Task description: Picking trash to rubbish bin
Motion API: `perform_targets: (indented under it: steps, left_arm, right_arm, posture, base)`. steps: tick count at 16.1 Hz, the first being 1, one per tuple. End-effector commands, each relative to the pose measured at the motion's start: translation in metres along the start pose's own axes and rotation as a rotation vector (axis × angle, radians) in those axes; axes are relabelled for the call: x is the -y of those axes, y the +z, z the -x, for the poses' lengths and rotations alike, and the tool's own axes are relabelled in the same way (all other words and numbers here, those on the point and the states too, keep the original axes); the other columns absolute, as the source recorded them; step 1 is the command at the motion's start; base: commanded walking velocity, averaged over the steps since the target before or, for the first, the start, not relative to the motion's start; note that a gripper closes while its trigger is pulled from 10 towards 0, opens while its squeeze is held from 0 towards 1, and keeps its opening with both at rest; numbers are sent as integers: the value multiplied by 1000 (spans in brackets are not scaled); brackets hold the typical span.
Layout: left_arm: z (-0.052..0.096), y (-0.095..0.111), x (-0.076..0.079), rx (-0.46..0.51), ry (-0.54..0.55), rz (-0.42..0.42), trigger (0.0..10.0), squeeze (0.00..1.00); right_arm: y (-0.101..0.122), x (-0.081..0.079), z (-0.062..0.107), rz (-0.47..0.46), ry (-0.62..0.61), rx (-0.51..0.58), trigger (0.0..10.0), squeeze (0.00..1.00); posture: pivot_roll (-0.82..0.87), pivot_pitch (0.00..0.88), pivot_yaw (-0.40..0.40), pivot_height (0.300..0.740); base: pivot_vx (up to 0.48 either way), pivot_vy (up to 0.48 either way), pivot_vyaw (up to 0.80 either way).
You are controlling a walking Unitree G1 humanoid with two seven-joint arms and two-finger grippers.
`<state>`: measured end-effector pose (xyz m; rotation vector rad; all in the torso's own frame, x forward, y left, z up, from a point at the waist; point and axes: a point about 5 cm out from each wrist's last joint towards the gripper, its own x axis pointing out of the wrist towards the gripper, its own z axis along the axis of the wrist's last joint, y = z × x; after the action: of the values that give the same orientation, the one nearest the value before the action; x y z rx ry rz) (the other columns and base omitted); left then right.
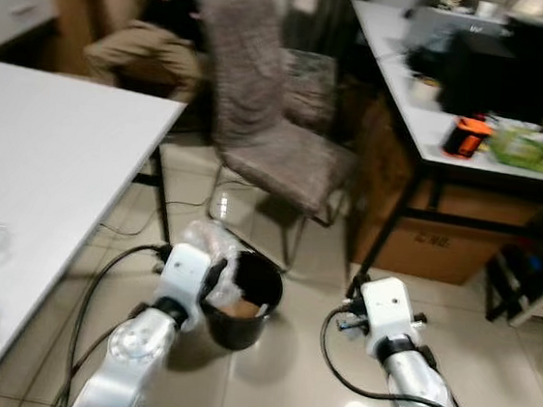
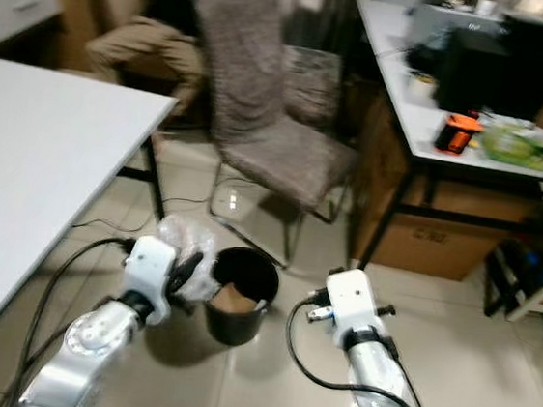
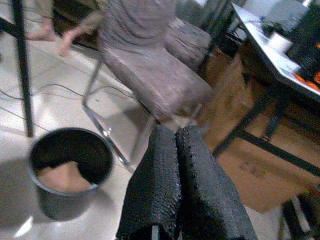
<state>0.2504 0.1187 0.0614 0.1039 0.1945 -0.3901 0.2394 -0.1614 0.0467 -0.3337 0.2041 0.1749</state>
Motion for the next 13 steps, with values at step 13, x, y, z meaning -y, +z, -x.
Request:
perform_targets:
  steps: [13]
  left_arm:
    - [-1, 3, -2, 2, -20, -22, 10000, 0]
  right_arm:
    - [0, 2, -1, -23, -15, 0, 10000, 0]
  posture:
    - [-146, 0, -45, 740]
  base:
    - [403, 0, 0]
